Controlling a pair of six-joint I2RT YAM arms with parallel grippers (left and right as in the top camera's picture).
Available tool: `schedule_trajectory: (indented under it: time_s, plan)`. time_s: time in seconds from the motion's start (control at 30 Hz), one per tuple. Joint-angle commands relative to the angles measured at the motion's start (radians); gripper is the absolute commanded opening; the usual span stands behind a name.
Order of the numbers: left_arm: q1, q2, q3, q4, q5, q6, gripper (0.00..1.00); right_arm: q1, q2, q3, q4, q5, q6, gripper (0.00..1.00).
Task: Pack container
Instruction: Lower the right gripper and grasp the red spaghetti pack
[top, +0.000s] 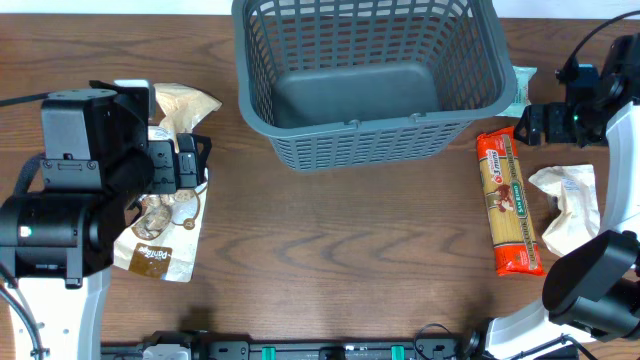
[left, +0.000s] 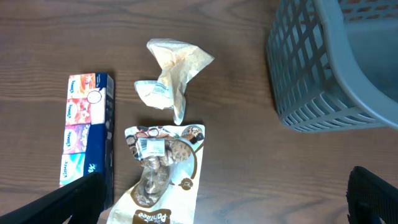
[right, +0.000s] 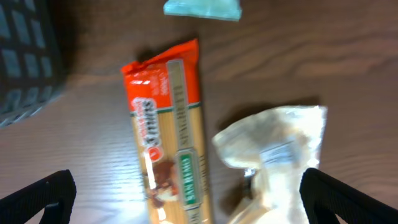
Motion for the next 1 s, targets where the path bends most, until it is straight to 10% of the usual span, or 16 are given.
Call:
schedule_trajectory:
  time_s: [0.0,0.97]
  plan:
    - [0.001,0.005,0.006,0.001,-0.009,0.017,0.99,-0.001,-0.008,-0.043,-0.031,-0.044,0.111,0.99]
    - [0.001,0.007,0.005,0.003,-0.009,0.018,0.99,-0.016,-0.008,-0.468,0.354,-0.037,0.033,0.99]
